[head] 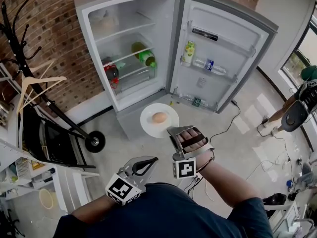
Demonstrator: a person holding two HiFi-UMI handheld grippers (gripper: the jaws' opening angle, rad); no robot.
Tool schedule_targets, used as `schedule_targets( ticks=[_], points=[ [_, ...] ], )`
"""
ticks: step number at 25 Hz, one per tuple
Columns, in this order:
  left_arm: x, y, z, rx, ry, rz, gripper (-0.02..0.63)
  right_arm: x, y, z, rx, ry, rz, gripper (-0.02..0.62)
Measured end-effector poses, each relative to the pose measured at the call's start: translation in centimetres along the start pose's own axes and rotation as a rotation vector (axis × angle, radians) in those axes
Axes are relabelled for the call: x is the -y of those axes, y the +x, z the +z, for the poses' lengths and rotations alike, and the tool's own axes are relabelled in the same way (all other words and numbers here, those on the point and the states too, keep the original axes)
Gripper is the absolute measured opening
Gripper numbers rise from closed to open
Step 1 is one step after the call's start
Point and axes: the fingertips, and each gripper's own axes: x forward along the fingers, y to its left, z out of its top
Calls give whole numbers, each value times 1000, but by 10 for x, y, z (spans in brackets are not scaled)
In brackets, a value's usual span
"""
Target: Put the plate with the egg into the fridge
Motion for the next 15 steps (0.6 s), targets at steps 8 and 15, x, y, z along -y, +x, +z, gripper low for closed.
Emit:
schedule_targets(
  ticks=[8, 15],
  points=[
    [-25, 16, -7, 12, -21, 2, -2, 1, 32, 0, 29, 4, 21, 21],
    [-82, 36, -3, 48, -36, -20, -2, 14, 89, -5, 15, -1, 46, 21]
  ],
)
